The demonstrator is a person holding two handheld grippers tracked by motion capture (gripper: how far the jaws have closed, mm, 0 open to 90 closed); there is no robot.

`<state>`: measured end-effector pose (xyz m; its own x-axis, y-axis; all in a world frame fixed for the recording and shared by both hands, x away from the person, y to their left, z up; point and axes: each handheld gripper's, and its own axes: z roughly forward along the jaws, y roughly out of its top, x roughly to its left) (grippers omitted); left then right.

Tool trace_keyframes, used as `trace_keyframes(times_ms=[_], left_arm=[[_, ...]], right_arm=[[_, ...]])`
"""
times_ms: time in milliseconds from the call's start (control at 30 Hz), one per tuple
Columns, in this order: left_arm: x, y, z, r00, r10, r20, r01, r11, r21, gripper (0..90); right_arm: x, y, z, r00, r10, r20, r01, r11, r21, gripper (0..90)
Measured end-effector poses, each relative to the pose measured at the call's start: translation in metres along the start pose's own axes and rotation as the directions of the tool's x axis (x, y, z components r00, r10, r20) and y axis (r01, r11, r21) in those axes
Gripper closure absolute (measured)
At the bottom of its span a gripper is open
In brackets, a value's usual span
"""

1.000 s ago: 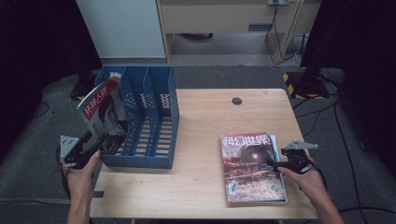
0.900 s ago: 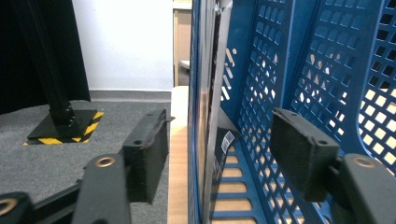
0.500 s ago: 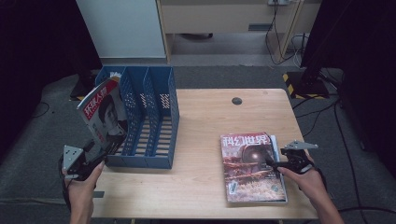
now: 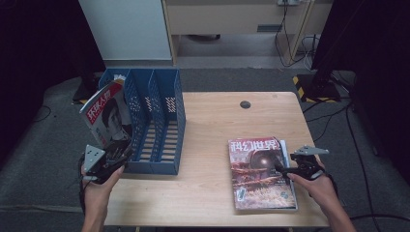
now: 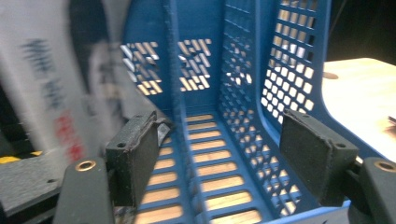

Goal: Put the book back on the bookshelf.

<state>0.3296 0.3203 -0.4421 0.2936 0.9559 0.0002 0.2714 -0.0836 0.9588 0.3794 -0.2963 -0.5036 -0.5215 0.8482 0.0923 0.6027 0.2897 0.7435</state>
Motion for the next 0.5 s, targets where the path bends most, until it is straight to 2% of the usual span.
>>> trace_keyframes(times_ms=[267,500], left_arm=[[-0.023,0.005,0.027,0.9991,0.011,0.042,-0.012,0.9996,0.026,26.4],[-0.046,0.010,0.049,0.9957,0.005,0.093,-0.009,0.9991,0.042,24.4]], right_arm=[[-0.001,0.000,0.000,1.0000,-0.001,0.002,0.001,1.000,-0.006,15.3],[0.000,0.000,0.000,1.0000,0.002,0.000,-0.002,1.000,-0.007,15.1]])
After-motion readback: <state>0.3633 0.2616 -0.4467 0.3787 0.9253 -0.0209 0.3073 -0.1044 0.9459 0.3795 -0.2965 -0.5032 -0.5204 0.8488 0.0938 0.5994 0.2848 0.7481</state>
